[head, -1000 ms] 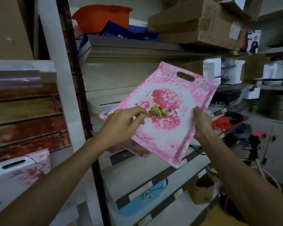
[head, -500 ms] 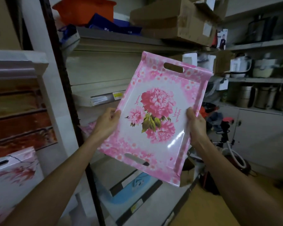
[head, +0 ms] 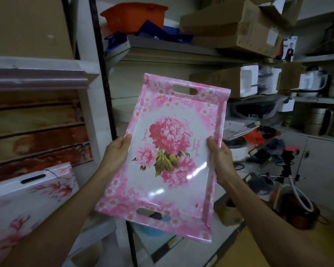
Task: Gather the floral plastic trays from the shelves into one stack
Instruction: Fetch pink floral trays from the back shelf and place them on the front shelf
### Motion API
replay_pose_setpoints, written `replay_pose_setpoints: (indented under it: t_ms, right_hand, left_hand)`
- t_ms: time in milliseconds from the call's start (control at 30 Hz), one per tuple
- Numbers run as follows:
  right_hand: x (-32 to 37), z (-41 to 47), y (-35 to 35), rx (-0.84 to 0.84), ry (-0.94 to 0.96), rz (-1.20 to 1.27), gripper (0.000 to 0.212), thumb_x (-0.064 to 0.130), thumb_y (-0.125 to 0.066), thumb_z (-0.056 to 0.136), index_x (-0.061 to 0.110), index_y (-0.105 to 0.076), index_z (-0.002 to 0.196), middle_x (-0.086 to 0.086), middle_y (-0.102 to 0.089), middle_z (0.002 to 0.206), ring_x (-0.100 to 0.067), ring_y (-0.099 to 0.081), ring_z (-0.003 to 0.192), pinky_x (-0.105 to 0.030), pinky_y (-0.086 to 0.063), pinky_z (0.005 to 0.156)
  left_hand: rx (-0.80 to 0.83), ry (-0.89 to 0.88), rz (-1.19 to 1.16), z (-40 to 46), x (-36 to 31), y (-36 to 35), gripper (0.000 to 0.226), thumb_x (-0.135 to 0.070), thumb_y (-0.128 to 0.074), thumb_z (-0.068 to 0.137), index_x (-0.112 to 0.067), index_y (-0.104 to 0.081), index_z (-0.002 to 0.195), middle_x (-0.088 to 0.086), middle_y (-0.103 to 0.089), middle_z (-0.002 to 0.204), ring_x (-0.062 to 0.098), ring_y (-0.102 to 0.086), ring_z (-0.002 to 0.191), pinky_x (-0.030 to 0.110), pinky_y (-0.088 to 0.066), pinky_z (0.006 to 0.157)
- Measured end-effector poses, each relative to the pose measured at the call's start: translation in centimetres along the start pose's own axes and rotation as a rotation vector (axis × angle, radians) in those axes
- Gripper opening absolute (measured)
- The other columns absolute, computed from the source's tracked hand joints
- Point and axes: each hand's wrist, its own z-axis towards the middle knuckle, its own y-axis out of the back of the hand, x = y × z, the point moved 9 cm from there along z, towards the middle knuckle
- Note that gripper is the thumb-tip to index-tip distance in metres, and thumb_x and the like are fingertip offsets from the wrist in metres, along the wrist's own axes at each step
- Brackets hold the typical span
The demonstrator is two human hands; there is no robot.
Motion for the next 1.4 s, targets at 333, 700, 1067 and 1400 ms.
replay_pose_setpoints:
  t_ms: [333,700,1067,1400]
  right_hand:
    - [-3.7,-1.0,-9.9,0.144,-0.086,-0.055,0.024,0.030,-0.058,0.096,0.011,-0.069,0.106,-0.008,-0.077,0.096,-0.027,-0.074,0.088,-0.039,-0.060,0.074]
    - [-6.5,-2.5,-17.2,0.271,-0.185,-0.114,0.017,0.032,-0.058,0.096,0.019,-0.069,0.100,0.006,-0.077,0.084,-0.014,-0.075,0.075,-0.026,-0.057,0.060]
    - [-9.1,-5.0,-25.9,0.415,-0.253,-0.136,0.029,0.028,-0.055,0.098,0.008,-0.066,0.115,-0.009,-0.075,0.105,-0.027,-0.073,0.093,-0.044,-0.058,0.085]
    - [-12.5,-8.3,-33.8,0.587,-0.328,-0.136,0.028,0.016,-0.053,0.099,0.005,-0.059,0.125,-0.014,-0.068,0.121,-0.030,-0.067,0.108,-0.050,-0.051,0.099]
  left_hand:
    - [-0.167,0.070,0.063,-3.0,5.7,10.0,0.039,-0.042,-0.042,0.101,-0.015,-0.068,0.110,-0.002,-0.067,0.103,0.015,-0.058,0.097,0.029,-0.040,0.080]
    - [-0.191,0.244,-0.076,-6.6,10.9,15.5,0.026,-0.037,-0.050,0.099,-0.022,-0.069,0.090,-0.014,-0.070,0.086,0.004,-0.064,0.082,0.023,-0.046,0.069]
    - [-0.332,0.360,-0.163,-9.6,15.6,23.1,0.032,-0.034,-0.052,0.099,-0.011,-0.069,0.114,-0.003,-0.072,0.102,0.016,-0.066,0.095,0.031,-0.050,0.085]
    - [-0.507,0.471,-0.203,-11.3,19.0,31.6,0.052,-0.043,-0.051,0.097,-0.003,-0.056,0.130,0.019,-0.057,0.135,0.040,-0.053,0.123,0.053,-0.042,0.102]
